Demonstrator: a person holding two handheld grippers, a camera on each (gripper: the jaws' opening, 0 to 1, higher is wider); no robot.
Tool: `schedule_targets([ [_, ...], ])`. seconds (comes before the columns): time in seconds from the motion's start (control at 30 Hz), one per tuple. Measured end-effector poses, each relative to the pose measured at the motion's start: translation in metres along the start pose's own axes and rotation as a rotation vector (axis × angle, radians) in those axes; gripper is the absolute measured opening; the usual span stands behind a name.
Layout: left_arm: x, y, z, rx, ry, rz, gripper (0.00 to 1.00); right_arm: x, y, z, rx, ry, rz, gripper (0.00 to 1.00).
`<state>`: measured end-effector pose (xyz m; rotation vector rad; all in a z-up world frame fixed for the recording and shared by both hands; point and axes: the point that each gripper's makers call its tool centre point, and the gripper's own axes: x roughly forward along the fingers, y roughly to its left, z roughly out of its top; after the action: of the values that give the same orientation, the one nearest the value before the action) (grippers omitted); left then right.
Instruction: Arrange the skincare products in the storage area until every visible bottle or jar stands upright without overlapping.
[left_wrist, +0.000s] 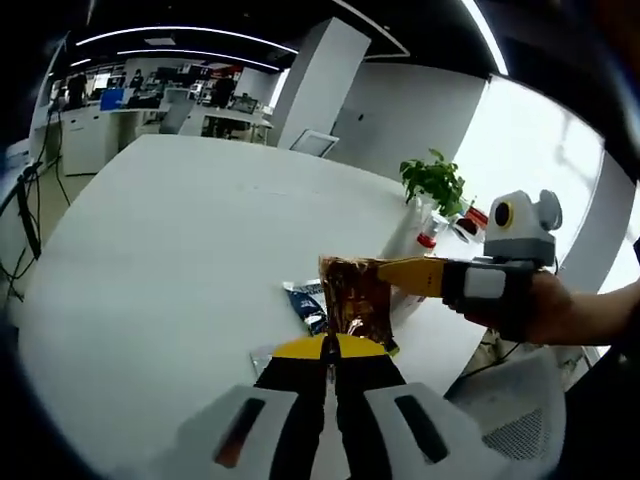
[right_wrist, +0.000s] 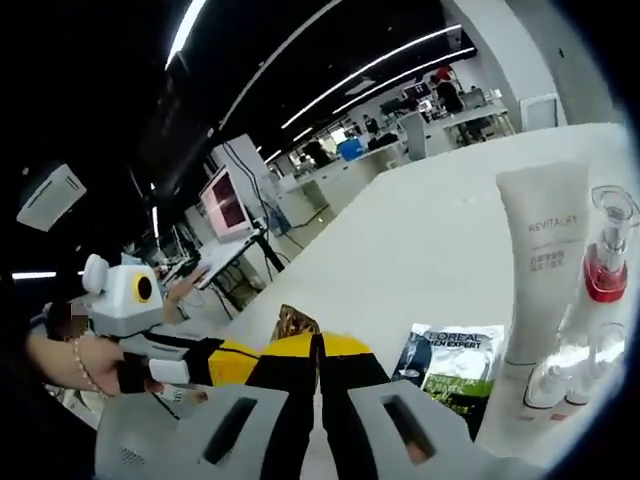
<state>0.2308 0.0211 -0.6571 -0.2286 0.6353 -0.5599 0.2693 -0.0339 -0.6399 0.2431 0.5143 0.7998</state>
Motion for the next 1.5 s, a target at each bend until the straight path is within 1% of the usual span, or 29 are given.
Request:
schedule_targets([
  [0.1,0.007,0.014,-0.001,-0.031,0.009,0.013,0.00,0.014,-0.007,-0.003,-0.065,0.021,-0.029,0.01],
  [0.13,0.009,0.019,-0.001,-0.037,0.010,0.020,0.00,0.019,-0.013,-0.006,-0.099,0.045,-0.047,0.01],
  [0.2,0.015,0.027,-0.002,-0.047,0.022,0.032,0.00,0.032,-0.017,-0.007,-0.150,0.055,-0.055,0.01],
  [0.3,0.022,0.036,-0.003,-0.054,0.030,0.041,0.00,0.044,-0.020,-0.008,-0.182,0.071,-0.070,0.01],
  [0.37,0.029,0.044,-0.004,-0.065,0.040,0.046,0.00,0.049,-0.025,-0.012,-0.218,0.105,-0.096,0.01],
  [0.4,0.032,0.046,-0.004,-0.067,0.042,0.048,0.00,0.057,-0.032,-0.017,-0.238,0.123,-0.110,0.01],
  [0.47,0.037,0.051,-0.004,-0.061,0.052,0.057,0.00,0.065,-0.037,-0.021,-0.257,0.147,-0.122,0.01],
  [0.6,0.051,0.066,-0.013,-0.072,0.082,0.075,0.00,0.076,-0.045,-0.030,-0.265,0.179,-0.146,0.01],
  [0.63,0.052,0.067,-0.014,-0.073,0.085,0.079,0.00,0.079,-0.047,-0.032,-0.270,0.186,-0.149,0.01],
  [0.67,0.054,0.069,-0.016,-0.076,0.092,0.081,0.00,0.086,-0.052,-0.037,-0.285,0.201,-0.155,0.01],
  [0.73,0.059,0.072,-0.020,-0.081,0.102,0.088,0.00,0.089,-0.054,-0.040,-0.306,0.215,-0.161,0.01],
  [0.77,0.064,0.076,-0.024,-0.086,0.115,0.091,0.00,0.092,-0.056,-0.043,-0.320,0.227,-0.164,0.01],
  [0.83,0.065,0.076,-0.025,-0.082,0.124,0.098,0.00,0.094,-0.059,-0.047,-0.342,0.249,-0.173,0.01],
  [0.87,0.068,0.078,-0.026,-0.077,0.128,0.100,0.00,0.099,-0.063,-0.051,-0.346,0.255,-0.178,0.01],
  [0.93,0.075,0.083,-0.030,-0.047,0.146,0.110,0.00,0.103,-0.068,-0.055,-0.371,0.275,-0.187,0.02],
  [0.97,0.075,0.080,-0.029,-0.025,0.151,0.115,0.00,0.102,-0.070,-0.056,-0.425,0.303,-0.191,0.02],
  [1.03,0.079,0.082,-0.030,0.002,0.164,0.118,0.01,0.104,-0.070,-0.058,-0.467,0.326,-0.187,0.02],
  [1.07,0.081,0.084,-0.030,0.025,0.169,0.123,0.01,0.109,-0.072,-0.059,-0.464,0.321,-0.185,0.02],
  [1.13,0.082,0.085,-0.033,0.053,0.183,0.126,0.01,0.109,-0.073,-0.057,-0.460,0.321,-0.182,0.02],
  [1.17,0.086,0.092,-0.033,0.065,0.184,0.125,0.01,0.109,-0.073,-0.057,-0.459,0.321,-0.181,0.02],
  [1.23,0.085,0.091,-0.034,0.092,0.192,0.126,0.01,0.110,-0.074,-0.058,-0.466,0.328,-0.180,0.02],
  [1.27,0.085,0.091,-0.033,0.143,0.196,0.125,0.01,0.110,-0.074,-0.060,-0.476,0.333,-0.178,0.02],
  [1.3,0.085,0.092,-0.032,0.170,0.201,0.124,0.01,0.110,-0.075,-0.060,-0.479,0.337,-0.178,0.02],
  [1.33,0.086,0.092,-0.032,0.222,0.216,0.126,0.01,0.111,-0.076,-0.062,-0.480,0.340,-0.180,0.02],
  [1.37,0.085,0.095,-0.033,0.252,0.229,0.147,0.00,0.111,-0.076,-0.062,-0.481,0.342,-0.182,0.02],
  [1.4,0.085,0.095,-0.030,0.308,0.227,0.164,0.02,0.112,-0.077,-0.064,-0.480,0.343,-0.182,0.02],
  [1.43,0.085,0.093,-0.031,0.339,0.238,0.167,0.01,0.112,-0.077,-0.065,-0.480,0.342,-0.181,0.02],
  [1.5,0.085,0.093,-0.024,0.402,0.230,0.174,0.03,0.112,-0.077,-0.065,-0.481,0.341,-0.175,0.02],
])
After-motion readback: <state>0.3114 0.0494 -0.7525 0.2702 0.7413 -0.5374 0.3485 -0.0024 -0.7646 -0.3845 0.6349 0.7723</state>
